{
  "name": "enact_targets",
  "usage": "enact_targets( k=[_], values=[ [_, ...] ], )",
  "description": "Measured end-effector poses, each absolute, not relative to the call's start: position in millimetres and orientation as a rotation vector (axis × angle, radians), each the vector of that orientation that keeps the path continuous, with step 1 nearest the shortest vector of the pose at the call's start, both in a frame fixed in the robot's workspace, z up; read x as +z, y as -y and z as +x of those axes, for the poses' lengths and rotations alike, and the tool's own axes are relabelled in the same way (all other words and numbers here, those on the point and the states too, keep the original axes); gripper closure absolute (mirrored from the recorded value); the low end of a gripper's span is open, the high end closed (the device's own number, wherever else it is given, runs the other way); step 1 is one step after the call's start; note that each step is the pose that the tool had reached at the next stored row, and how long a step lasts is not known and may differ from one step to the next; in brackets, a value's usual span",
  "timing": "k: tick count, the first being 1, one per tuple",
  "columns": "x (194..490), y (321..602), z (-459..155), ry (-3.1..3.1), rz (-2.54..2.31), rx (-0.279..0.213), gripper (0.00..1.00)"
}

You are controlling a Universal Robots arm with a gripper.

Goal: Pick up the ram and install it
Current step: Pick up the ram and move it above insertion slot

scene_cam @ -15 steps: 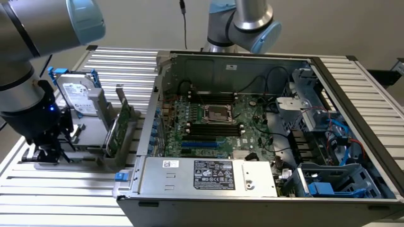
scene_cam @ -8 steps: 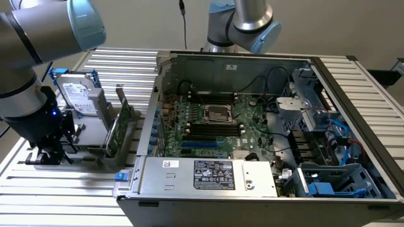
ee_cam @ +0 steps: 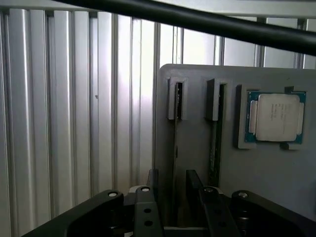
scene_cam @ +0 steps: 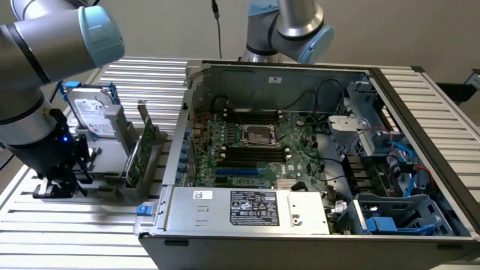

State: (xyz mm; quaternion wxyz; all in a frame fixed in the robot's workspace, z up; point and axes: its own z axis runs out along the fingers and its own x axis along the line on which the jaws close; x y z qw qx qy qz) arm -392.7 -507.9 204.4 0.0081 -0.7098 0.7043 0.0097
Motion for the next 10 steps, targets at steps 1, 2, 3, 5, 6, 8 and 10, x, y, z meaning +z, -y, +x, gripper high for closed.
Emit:
enact_targets(
  k=[1,2,3,5,6,8,10],
  values=[
    [203.4,507.9,-393.3,-2.201,-2.216,0.034,0.64],
    [202.7,507.9,-393.8,-2.200,-2.213,0.037,0.64],
    [201.8,507.9,-394.1,-2.200,-2.210,0.041,0.64],
    [200.2,507.8,-394.9,-2.201,-2.204,0.047,0.64],
    [199.3,507.8,-395.2,-2.201,-2.202,0.049,0.64],
    [197.6,507.8,-395.6,-2.201,-2.198,0.052,0.64],
    [197.4,507.9,-395.8,-2.202,-2.197,0.053,0.64]
  ],
)
